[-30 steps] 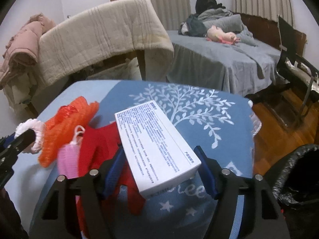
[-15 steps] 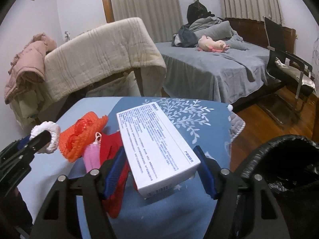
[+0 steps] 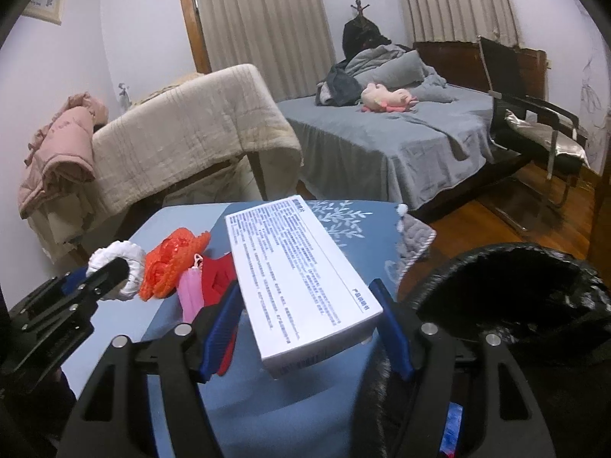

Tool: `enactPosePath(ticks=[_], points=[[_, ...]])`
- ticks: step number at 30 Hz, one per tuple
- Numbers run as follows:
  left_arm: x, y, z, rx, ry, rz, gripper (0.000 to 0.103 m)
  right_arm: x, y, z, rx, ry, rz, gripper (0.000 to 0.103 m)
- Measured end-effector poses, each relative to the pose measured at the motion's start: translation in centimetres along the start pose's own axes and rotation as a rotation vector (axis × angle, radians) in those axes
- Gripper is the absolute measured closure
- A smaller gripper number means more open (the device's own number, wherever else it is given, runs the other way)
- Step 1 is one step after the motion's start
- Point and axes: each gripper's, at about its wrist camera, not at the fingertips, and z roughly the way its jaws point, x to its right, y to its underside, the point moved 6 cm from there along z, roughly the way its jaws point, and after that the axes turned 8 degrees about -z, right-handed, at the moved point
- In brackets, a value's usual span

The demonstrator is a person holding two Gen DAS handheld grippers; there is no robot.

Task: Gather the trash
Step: 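Grasp the white box with the right tool while the left tool grasps the white tissue, then carry the box and tissue over the bin and open both tools to drop them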

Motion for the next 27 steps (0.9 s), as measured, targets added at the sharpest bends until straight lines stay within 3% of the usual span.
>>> enactPosePath(ticks=[27], points=[[15.7,3.6,0.4,-0.063,0.259,0.153,0.071,13.4,5.8,-9.1,-0.009,0.239,0.115,0.041]])
